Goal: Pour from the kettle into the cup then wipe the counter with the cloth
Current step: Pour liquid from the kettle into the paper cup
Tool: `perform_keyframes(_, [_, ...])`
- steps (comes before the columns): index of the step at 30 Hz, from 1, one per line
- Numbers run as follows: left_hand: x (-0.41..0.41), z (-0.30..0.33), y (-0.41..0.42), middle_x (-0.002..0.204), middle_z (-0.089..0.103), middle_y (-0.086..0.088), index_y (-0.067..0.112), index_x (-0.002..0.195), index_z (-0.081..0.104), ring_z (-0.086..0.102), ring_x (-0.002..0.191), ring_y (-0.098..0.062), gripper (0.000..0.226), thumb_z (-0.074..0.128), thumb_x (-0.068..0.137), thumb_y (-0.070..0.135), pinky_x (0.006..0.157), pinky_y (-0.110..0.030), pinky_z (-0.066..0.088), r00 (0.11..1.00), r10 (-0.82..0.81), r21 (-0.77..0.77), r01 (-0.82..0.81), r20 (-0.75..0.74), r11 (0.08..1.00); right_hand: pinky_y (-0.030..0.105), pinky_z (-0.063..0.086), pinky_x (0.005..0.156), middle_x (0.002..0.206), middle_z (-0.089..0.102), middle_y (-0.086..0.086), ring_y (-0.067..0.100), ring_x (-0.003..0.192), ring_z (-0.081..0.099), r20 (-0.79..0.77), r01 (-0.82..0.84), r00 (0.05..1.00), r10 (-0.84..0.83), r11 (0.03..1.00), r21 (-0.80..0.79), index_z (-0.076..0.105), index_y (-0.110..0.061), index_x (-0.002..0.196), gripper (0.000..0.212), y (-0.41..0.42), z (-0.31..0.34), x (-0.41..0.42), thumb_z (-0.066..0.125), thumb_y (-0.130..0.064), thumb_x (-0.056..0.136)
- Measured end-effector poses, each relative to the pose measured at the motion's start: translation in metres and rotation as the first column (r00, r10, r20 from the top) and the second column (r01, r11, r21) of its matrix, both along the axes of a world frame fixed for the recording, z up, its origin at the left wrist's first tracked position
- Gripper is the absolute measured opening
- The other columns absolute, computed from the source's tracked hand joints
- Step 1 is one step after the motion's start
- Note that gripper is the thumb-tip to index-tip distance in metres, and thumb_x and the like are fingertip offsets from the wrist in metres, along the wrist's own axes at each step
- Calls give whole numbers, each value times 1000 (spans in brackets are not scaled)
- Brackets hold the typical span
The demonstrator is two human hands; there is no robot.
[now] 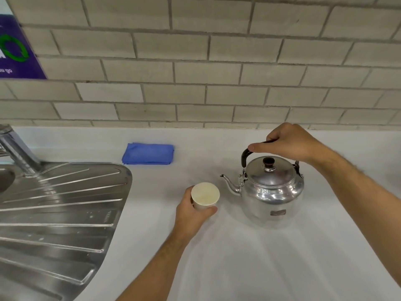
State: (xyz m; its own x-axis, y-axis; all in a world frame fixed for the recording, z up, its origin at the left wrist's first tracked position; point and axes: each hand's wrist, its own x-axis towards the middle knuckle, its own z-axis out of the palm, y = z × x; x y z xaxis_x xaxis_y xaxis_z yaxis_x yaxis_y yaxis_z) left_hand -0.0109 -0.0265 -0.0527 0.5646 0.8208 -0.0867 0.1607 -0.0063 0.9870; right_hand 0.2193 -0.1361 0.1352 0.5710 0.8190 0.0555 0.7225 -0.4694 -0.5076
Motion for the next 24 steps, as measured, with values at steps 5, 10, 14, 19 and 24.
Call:
perform_keyframes(5, [-3,-2,1,111,67,13,27,121,56,61,102,0,68,87,62,15,88,-24,51,1000,-29,6,29,2,1000,30,20,52,43,24,-5,14,43,24,95,-30,995,33,999,-38,30,-17,46,71,0,13,-18,73,-72,58])
perform_keyframes(10, [-6,-5,1,113,66,13,26,123,56,62,104,-5,68,86,63,13,90,-24,50,999,-54,18,54,5,998,27,23,47,41,27,-8,10,38,26,143,-34,988,51,992,-121,39,-17,43,66,0,21,-32,70,-74,56])
perform_keyframes(14, [-6,-6,3,113,66,13,28,124,56,61,104,-2,70,87,62,14,90,-25,52,998,-66,12,66,6,998,28,24,47,40,27,-8,11,40,28,178,-32,982,59,988,-152,41,-17,44,66,1,24,-38,70,-75,55])
perform_keyframes(19, [-7,-11,5,115,66,14,31,124,55,61,102,3,71,87,62,15,85,-19,51,997,-79,10,79,-1,997,28,25,48,41,28,-7,11,41,29,207,-37,976,71,986,-164,44,-15,45,65,0,26,-41,71,-73,57])
perform_keyframes(24, [-9,-16,6,123,63,13,30,131,51,59,110,-7,75,86,65,19,89,-24,49,991,-131,-4,131,-29,991,27,25,47,38,26,-10,10,37,28,229,-40,970,84,981,-189,40,-16,43,66,0,29,-41,72,-73,57])
